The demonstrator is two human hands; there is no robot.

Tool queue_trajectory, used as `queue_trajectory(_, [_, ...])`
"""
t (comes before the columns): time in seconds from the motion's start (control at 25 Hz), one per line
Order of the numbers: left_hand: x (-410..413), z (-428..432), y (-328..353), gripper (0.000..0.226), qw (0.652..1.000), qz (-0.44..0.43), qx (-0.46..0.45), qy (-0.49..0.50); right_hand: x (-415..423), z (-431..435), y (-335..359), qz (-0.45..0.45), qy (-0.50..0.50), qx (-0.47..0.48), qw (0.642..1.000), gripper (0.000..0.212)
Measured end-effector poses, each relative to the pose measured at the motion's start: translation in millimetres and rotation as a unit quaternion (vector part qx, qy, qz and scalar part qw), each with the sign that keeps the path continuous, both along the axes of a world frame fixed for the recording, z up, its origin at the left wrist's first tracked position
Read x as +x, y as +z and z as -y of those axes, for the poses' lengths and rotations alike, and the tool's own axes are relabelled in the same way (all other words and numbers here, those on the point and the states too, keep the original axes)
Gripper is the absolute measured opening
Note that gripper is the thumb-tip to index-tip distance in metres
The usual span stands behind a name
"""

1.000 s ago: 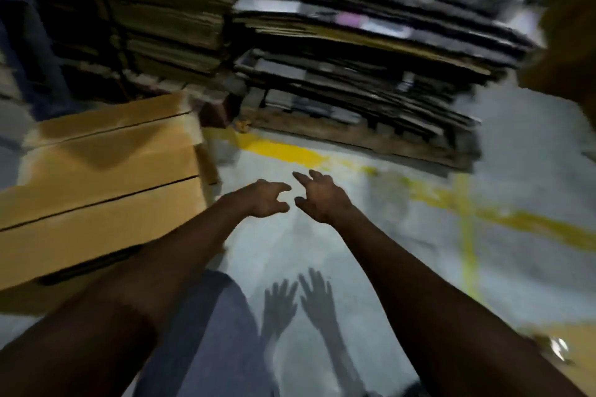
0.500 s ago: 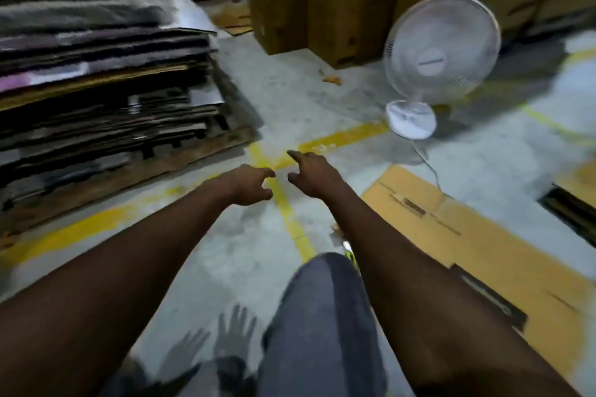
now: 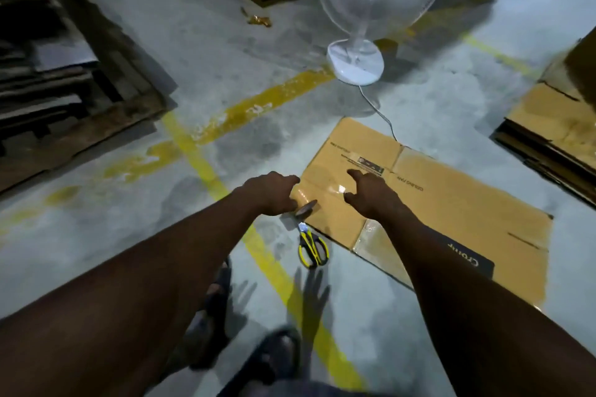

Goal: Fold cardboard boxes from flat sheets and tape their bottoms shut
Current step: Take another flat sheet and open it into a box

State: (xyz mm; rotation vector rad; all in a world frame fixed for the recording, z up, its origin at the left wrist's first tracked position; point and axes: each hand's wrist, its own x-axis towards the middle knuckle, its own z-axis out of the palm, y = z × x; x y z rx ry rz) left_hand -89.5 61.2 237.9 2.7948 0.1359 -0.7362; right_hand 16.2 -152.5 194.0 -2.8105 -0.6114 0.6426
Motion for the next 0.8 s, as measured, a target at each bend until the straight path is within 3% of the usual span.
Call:
queue_trajectory(0.2, [43,-17,-117,0.082,0.997,-0.009,-0.031,0.075,20,8,-130,-0.037,-0.084,-0.016,0.996,0.071])
queue_trajectory(0.32, [56,-10,-162,0.09,0.997,0.01,-0.019,0.079,5,34,-195,-0.024,-0.043,-0.101,0.994,0.077])
queue_trajectory(0.56, [76,19,-221,0.049,0.987,0.107,0.117,-0.04,13,51,-258,-0.01,0.047,-0.14,0.989,0.111])
queue_trajectory(0.72, [89,39,-238,0.063,0.966,0.118,0.145,-0.179,11,46,-269,-0.022,0.049,-0.154,0.987,0.117])
queue_trajectory(0.8, [96,52,-245,0.064,0.97,0.099,0.156,-0.156,6,41,-271,-0.01,0.038,-0.146,0.989,0.108])
